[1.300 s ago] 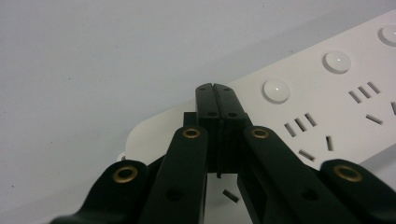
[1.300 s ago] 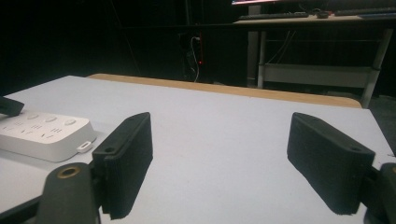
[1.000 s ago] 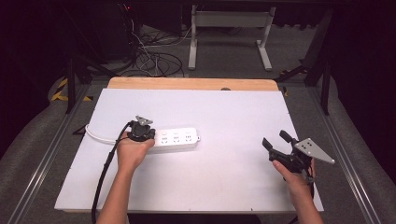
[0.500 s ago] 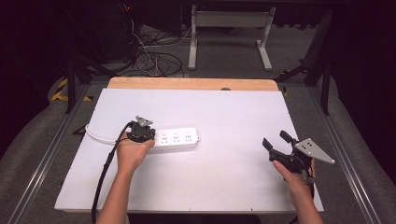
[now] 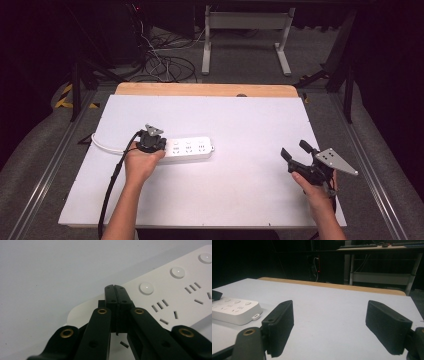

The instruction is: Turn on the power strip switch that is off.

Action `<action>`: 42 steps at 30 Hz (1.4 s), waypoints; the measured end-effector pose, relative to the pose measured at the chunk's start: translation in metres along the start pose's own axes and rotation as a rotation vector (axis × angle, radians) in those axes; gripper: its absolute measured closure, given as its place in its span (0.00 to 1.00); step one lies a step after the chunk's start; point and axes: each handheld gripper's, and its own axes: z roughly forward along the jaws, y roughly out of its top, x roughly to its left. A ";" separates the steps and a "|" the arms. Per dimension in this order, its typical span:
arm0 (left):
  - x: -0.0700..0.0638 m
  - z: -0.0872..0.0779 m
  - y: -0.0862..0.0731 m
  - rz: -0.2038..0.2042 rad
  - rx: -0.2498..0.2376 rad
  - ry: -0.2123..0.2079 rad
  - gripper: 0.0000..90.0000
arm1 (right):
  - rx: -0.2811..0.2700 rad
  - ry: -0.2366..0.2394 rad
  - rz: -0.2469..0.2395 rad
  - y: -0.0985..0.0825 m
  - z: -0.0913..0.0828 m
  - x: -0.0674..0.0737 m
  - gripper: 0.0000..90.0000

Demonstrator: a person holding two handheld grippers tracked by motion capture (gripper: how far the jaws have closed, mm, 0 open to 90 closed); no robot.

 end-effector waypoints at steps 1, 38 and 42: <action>0.000 0.000 0.000 0.000 -0.001 -0.002 1.00 | 0.001 0.001 0.000 0.000 0.000 0.000 0.26; 0.007 -0.104 -0.049 -0.033 -0.593 0.029 0.97 | 0.001 0.008 -0.001 0.000 0.004 0.000 0.26; 0.009 -0.104 -0.050 -0.036 -0.596 0.035 0.96 | 0.001 0.008 -0.003 0.000 0.005 0.001 0.26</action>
